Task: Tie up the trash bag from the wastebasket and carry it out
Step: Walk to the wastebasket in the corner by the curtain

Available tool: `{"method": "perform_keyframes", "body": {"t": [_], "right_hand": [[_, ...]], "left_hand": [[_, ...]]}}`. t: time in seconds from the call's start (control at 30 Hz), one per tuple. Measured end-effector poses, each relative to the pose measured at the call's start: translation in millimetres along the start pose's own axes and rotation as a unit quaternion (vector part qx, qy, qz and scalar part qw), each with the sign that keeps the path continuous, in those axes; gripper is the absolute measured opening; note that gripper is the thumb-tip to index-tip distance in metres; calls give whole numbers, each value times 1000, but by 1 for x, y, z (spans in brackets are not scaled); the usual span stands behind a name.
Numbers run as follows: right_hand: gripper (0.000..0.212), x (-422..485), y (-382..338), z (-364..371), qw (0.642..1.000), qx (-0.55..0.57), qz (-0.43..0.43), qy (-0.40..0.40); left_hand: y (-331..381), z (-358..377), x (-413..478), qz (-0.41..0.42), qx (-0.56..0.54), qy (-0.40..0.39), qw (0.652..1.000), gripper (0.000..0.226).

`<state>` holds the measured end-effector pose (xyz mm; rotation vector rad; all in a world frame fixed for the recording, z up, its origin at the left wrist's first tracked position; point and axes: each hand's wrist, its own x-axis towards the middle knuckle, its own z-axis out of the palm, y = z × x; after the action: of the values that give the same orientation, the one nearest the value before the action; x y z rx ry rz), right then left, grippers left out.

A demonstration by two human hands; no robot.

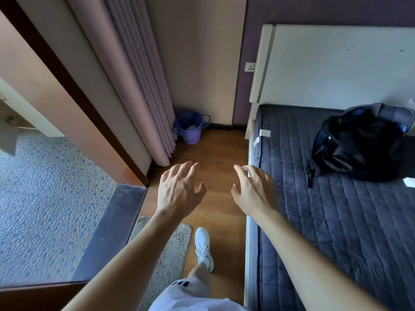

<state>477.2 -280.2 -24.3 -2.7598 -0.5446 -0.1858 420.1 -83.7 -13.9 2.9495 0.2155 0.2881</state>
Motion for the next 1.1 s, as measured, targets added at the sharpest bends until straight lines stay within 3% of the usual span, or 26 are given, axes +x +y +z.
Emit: {"method": "perform_keyframes", "body": {"t": [0.5,1.1], "right_hand": [[46,242,-7,40,999,-40,-16,25],[47,430,45,89,1000,-26,-12,12]], "left_hand": [[-75,26,230,-7,-9,14,1000,58],[-90,79,419,-21,-11,-37,999,59]]}}
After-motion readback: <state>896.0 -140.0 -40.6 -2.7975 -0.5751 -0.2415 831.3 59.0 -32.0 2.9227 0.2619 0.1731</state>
